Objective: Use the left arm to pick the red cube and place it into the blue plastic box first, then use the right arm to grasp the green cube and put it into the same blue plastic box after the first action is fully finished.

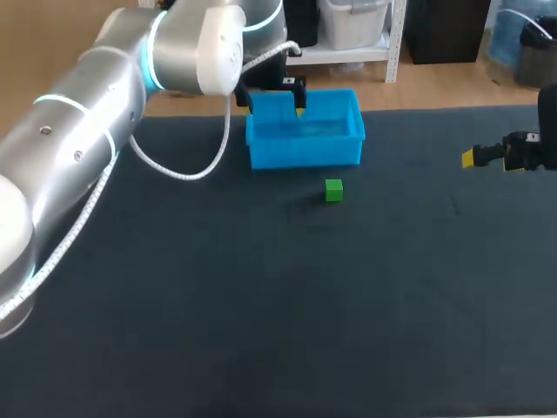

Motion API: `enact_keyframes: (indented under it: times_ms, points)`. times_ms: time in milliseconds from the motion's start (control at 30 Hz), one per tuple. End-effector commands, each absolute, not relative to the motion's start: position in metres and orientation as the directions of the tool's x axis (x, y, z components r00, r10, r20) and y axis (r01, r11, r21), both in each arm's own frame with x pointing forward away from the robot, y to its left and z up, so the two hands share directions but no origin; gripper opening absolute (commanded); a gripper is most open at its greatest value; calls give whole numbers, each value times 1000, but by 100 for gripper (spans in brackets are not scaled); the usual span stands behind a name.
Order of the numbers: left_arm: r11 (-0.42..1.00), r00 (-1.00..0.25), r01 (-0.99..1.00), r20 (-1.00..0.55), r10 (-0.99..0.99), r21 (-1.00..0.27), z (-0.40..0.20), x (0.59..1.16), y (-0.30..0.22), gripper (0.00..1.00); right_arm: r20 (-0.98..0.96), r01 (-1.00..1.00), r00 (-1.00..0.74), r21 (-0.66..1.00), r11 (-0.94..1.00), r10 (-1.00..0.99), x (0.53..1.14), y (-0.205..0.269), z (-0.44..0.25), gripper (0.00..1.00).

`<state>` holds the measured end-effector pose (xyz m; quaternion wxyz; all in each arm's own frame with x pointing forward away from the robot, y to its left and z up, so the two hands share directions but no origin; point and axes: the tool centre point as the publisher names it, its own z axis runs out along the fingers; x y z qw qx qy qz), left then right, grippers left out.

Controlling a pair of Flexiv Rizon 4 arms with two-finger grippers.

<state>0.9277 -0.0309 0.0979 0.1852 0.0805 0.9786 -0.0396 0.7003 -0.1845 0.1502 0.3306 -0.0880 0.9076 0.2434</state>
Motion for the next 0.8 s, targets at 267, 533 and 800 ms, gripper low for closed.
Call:
enact_keyframes:
  times_ms: [267, 533, 800]
  points:
    - [967, -907, 250, -361, 216, -50, 126, 873, -7, 100, -643, -321, -766, 383, 866, 0, 700, -185, 150, 100]
    - [944, -872, 301, -439, 215, -136, 134, 837, 17, 100, -643, -321, -766, 383, 866, 0, 700, -185, 150, 100]
    - [927, -830, 331, -522, 196, -177, 139, 799, 43, 100, -643, -321, -766, 383, 866, 0, 700, -185, 150, 100]
